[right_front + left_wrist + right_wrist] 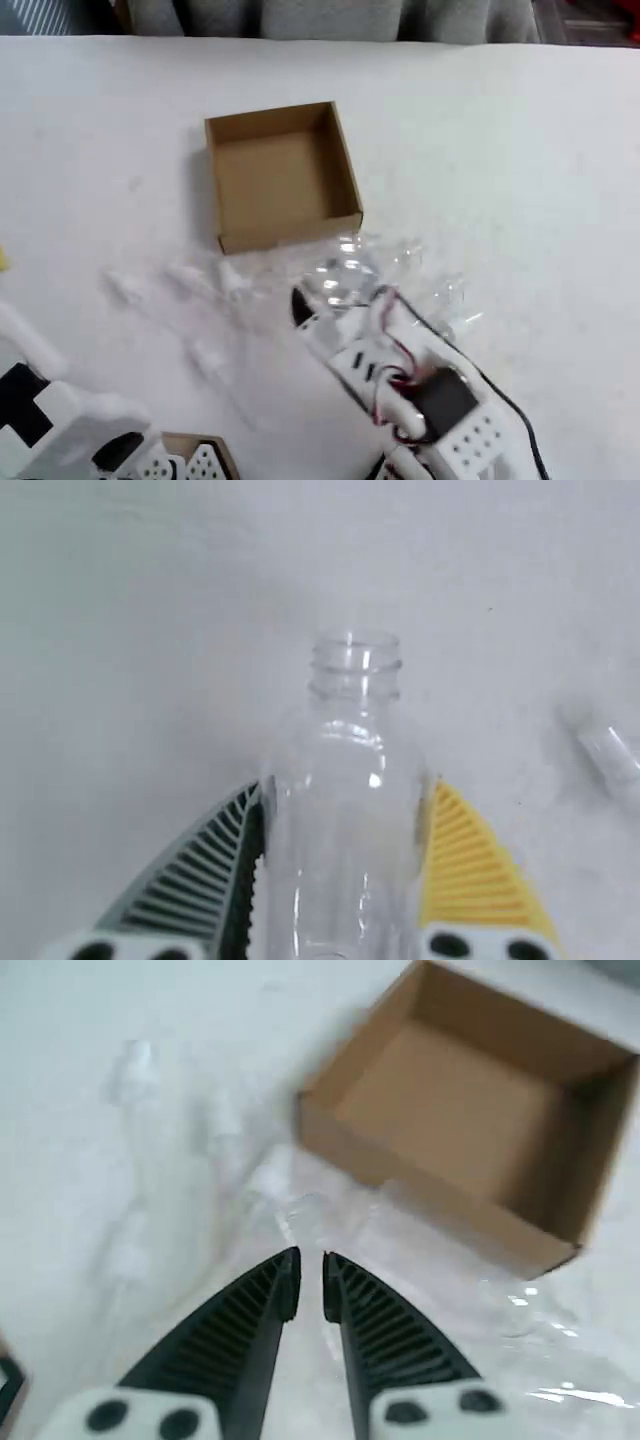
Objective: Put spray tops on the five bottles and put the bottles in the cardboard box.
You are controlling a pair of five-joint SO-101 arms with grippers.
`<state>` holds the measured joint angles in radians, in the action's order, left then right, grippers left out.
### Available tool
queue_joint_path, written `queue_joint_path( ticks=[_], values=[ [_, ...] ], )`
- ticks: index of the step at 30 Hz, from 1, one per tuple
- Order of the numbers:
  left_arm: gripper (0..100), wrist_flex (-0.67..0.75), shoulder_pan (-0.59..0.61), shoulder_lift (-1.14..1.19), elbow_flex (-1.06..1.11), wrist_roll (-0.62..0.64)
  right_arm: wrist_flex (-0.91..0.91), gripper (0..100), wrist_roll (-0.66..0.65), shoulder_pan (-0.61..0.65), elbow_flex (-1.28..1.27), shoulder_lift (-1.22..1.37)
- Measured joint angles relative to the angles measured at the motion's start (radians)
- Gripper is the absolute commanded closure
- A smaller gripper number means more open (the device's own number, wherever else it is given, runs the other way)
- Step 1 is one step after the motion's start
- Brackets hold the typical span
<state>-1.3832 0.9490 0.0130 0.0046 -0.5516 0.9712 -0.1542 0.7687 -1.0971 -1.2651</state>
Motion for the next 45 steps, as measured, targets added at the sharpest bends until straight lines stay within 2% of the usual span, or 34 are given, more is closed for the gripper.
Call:
queue_joint_path(
  ticks=[5,9,13,20,33,37,40,45],
  values=[
    [95,0.000,0.028,0.000,-0.002,0.000,-0.054,96.3,0.049,0.288,0.052,0.361],
    [95,0.000,0.041,0.000,-0.002,0.000,-0.138,86.5,0.097,0.359,0.110,0.612],
    [95,0.000,0.049,0.000,-0.002,0.000,-0.124,87.5,0.183,0.414,0.258,0.827],
    [95,0.000,0.049,0.000,-0.002,0.000,-0.094,87.8,0.247,0.422,0.502,1.111],
    [95,0.000,0.049,0.000,-0.002,0.000,-0.094,87.8,0.247,0.427,0.647,1.427],
    [95,0.000,0.049,0.000,0.000,0.000,-0.091,88.9,0.249,0.422,0.695,1.485],
    [95,0.000,0.049,0.000,0.023,0.000,-0.075,98.2,0.249,0.422,0.703,1.491],
    [95,0.000,0.040,0.000,0.035,0.000,0.008,98.3,0.249,0.399,0.720,1.455]
  ],
)
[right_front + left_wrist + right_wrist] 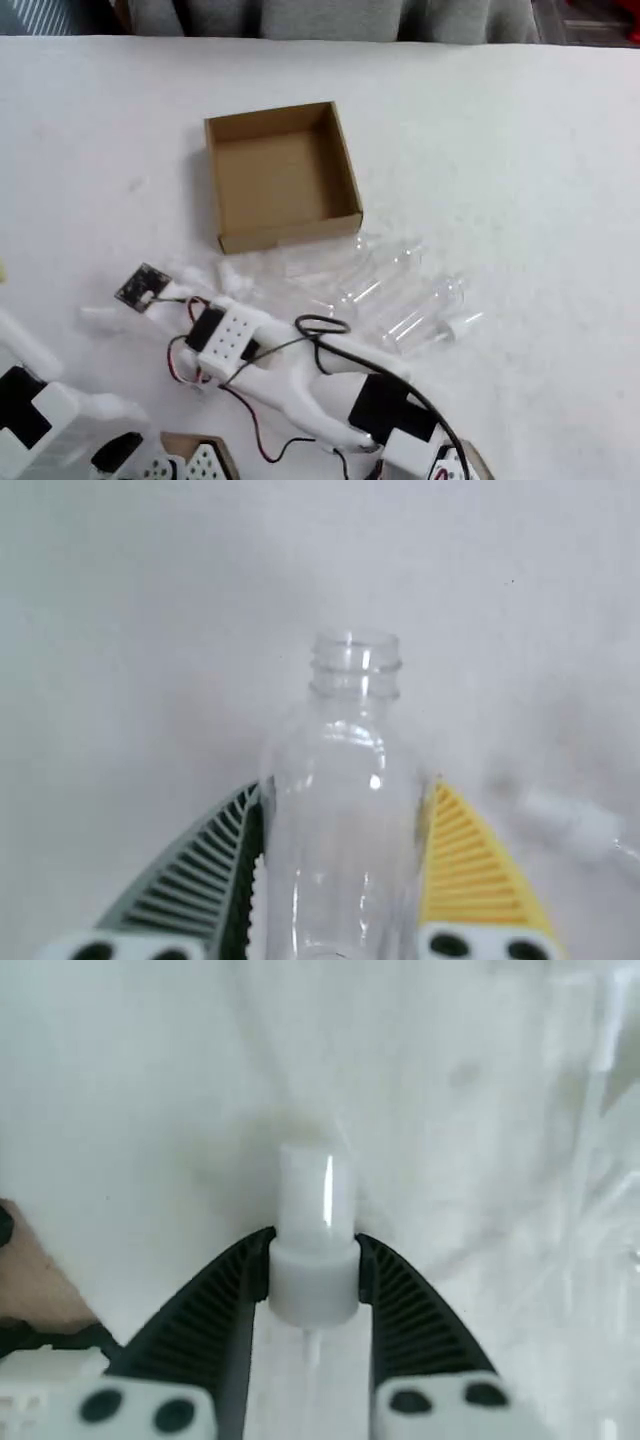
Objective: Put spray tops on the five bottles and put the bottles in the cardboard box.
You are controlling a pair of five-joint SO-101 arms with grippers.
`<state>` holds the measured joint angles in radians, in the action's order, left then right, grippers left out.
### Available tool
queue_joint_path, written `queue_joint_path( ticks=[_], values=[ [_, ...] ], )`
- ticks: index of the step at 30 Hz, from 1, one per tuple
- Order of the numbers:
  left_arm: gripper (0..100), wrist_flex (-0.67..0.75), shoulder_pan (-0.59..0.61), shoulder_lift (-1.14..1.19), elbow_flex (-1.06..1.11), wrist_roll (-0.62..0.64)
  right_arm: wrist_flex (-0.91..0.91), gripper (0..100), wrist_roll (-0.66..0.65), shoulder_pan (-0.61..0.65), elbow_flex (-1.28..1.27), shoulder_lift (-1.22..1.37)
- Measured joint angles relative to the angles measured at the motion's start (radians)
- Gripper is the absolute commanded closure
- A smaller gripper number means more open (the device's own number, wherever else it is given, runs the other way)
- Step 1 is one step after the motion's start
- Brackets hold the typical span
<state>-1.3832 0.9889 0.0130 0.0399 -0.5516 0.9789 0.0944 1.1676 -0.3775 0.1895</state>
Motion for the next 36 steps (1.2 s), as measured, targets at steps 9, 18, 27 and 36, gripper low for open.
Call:
queue_joint_path(
  ticks=[9,18,27,36],
  values=[
    [95,-0.035,-0.203,-0.049,0.032,0.080,0.196,98.3,-0.002,-0.308,-0.002,-0.319],
    [95,-0.006,-0.654,-0.373,0.213,0.341,0.264,98.1,-0.002,-0.663,-0.002,-0.618],
    [95,0.414,-1.076,-0.770,0.657,0.437,0.000,98.1,-0.002,-0.885,-0.002,-0.934],
    [95,0.844,-1.303,-1.220,1.109,0.442,-0.448,98.2,-0.002,-0.922,0.095,-1.020]
  ],
)
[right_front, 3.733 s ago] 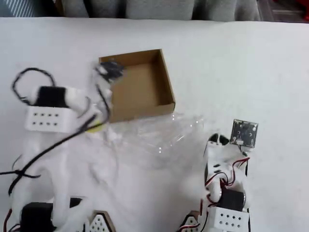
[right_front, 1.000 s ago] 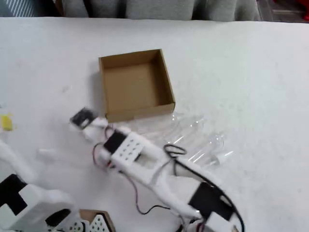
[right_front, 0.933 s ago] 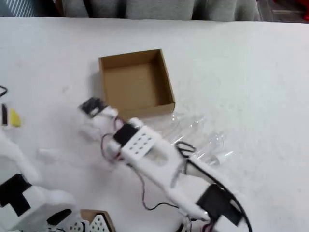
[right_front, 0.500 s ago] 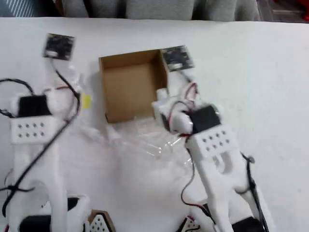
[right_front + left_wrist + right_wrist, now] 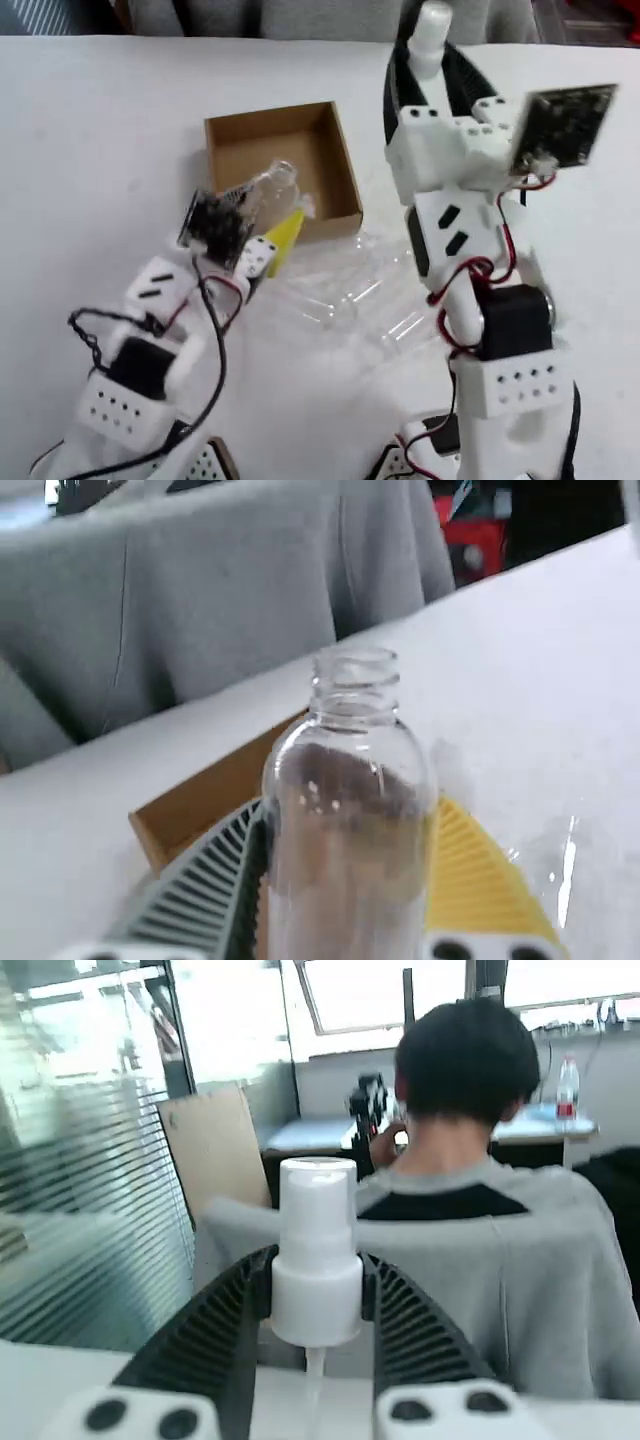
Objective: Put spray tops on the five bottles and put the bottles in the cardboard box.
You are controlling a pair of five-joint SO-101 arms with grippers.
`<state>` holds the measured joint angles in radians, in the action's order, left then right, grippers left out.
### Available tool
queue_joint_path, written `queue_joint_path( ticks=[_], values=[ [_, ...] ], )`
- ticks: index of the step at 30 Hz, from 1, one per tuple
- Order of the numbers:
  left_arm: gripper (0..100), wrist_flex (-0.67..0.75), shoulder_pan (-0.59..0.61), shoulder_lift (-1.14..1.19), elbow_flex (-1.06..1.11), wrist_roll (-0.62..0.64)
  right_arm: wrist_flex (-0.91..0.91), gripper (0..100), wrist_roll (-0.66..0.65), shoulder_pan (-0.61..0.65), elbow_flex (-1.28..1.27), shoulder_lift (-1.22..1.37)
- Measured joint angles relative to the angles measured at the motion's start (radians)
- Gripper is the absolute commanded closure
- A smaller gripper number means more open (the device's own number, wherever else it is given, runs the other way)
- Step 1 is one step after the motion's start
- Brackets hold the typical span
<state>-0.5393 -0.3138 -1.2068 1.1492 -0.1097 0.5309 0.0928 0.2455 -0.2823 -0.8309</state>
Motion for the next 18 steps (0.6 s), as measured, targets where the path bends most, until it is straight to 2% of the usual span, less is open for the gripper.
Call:
queue_joint_path(
  ticks=[3,7,10,18],
  values=[
    [95,0.118,-0.049,-0.115,0.091,0.026,-0.031,98.3,0.002,0.060,0.091,0.005],
    [95,0.256,-0.080,-0.199,0.176,0.160,-0.141,98.3,0.040,0.164,0.206,0.046],
    [95,0.307,-0.094,-0.230,0.235,0.244,-0.164,98.3,0.046,0.221,0.252,0.057],
    [95,0.371,-0.094,-0.368,0.382,0.252,-0.199,98.3,0.046,0.322,0.163,0.000]
  ],
)
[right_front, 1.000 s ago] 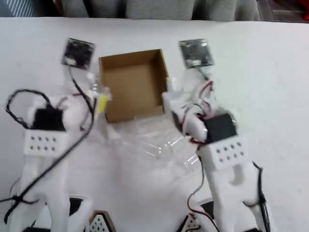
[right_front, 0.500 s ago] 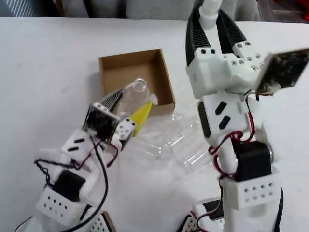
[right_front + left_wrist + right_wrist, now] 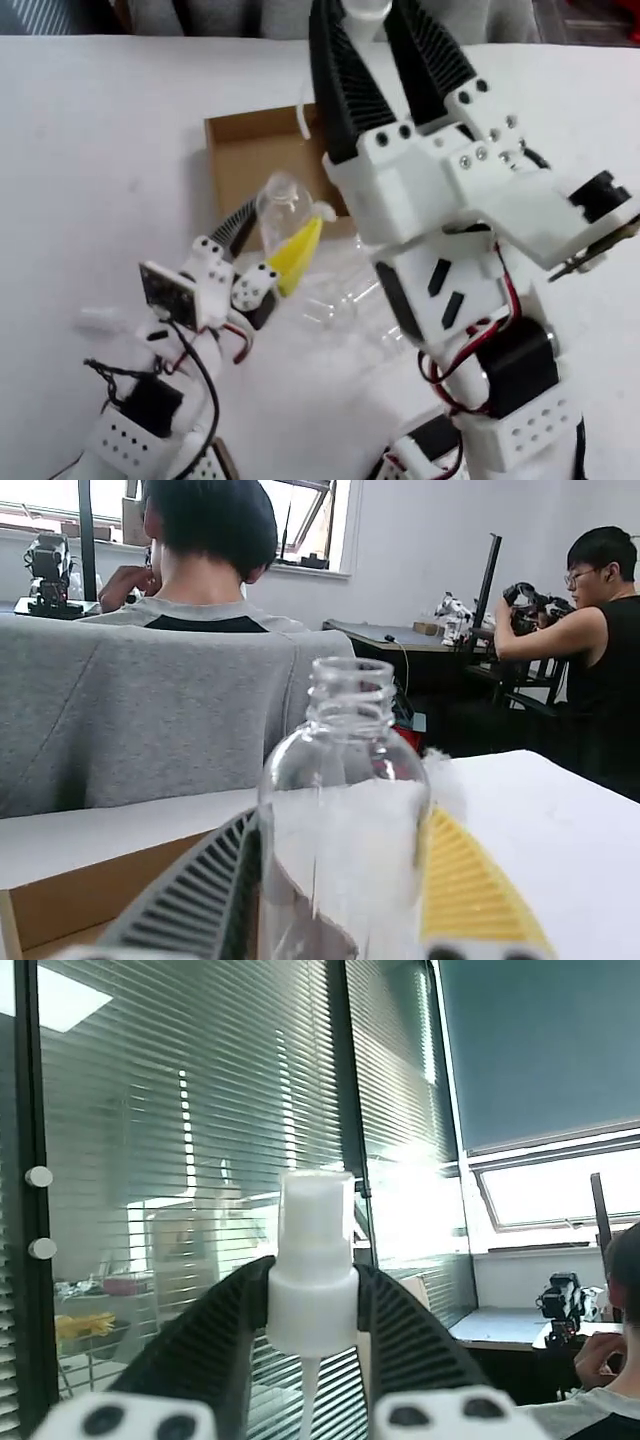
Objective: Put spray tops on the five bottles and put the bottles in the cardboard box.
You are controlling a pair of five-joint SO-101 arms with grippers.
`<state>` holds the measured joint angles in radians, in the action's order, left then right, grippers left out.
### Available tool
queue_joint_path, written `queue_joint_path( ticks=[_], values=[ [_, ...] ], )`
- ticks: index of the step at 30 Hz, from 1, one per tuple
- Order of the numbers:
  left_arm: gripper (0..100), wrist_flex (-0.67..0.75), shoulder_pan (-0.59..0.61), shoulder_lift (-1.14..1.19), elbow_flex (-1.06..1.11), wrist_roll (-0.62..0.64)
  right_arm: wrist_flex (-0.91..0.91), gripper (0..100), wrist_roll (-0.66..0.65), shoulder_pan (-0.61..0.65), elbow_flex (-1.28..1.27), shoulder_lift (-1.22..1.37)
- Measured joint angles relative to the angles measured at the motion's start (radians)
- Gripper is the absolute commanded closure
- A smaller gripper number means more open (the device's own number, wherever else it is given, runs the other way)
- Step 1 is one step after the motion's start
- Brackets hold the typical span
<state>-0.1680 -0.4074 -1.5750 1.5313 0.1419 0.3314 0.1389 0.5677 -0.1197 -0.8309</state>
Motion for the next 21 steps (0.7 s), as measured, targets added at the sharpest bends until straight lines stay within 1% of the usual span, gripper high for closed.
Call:
queue_joint_path(
  ticks=[6,9,11,14,21],
  values=[
    [95,0.003,0.000,-0.167,0.115,0.000,-0.172,98.3,0.000,0.017,-0.227,-0.052],
    [95,0.000,0.000,-0.216,0.141,0.000,-0.192,98.3,0.000,0.021,-0.293,-0.080],
    [95,-0.031,0.000,-0.226,0.143,0.000,-0.196,98.3,0.000,0.032,-0.322,-0.098],
    [95,-0.052,0.000,-0.229,0.143,0.000,-0.198,98.3,0.000,0.055,-0.371,-0.124],
    [95,-0.084,0.000,-0.229,0.143,0.000,-0.198,98.3,0.000,0.066,-0.483,-0.187]
  ],
)
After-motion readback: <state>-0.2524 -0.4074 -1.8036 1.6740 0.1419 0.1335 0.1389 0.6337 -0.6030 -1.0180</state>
